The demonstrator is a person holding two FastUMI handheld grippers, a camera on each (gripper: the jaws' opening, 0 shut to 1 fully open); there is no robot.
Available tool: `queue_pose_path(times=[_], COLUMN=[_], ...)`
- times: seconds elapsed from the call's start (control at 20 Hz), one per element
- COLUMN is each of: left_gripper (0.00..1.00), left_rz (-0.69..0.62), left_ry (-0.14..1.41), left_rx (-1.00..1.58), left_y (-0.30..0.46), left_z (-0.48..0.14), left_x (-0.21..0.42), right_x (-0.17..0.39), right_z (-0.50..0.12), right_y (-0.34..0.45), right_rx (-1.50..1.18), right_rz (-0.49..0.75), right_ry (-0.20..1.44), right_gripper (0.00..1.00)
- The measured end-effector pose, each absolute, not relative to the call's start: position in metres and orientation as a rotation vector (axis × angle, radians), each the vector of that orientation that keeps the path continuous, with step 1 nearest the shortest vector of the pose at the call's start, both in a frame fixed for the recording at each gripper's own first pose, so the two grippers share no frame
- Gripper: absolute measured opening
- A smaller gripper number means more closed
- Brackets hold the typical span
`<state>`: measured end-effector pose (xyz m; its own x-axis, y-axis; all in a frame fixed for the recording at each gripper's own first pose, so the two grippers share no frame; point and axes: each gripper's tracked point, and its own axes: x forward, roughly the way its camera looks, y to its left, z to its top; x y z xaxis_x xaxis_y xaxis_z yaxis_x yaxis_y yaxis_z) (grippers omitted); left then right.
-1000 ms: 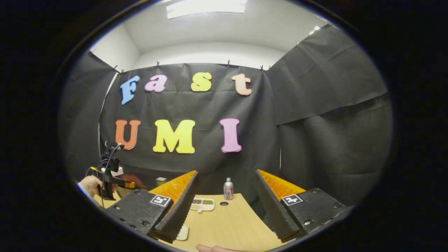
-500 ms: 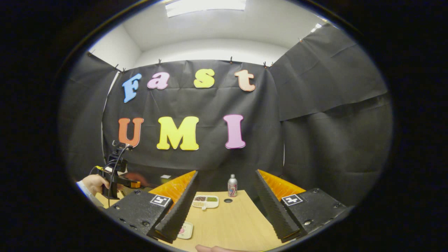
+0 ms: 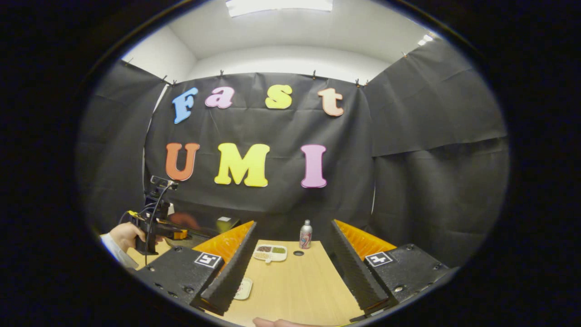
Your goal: Open the electric oven with the left hand, put the food in, and close the electric oven.
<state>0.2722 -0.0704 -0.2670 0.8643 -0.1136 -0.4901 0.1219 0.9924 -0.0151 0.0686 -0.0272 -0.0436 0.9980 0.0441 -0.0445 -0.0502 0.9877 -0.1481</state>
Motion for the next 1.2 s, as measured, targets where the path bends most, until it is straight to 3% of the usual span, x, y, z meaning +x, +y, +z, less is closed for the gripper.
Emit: queue_pose_path(times=[0.65,1.2], left_gripper=[0.94,0.94], left_rz=[-0.145,-0.155], left_ry=[0.551,0.572], left_rx=[-0.020,-0.014], left_y=[-0.066,-0.067], left_z=[-0.317,-0.353], left_x=[0.189,0.162], right_x=[0.050,0.050], right_z=[-0.033,-0.038], right_y=[-0.022,-0.018], right_rx=[-0.144,-0.123], right_rz=[0.048,0.063], right_ry=[0.033,0.050], right_gripper=[0.96,0.96])
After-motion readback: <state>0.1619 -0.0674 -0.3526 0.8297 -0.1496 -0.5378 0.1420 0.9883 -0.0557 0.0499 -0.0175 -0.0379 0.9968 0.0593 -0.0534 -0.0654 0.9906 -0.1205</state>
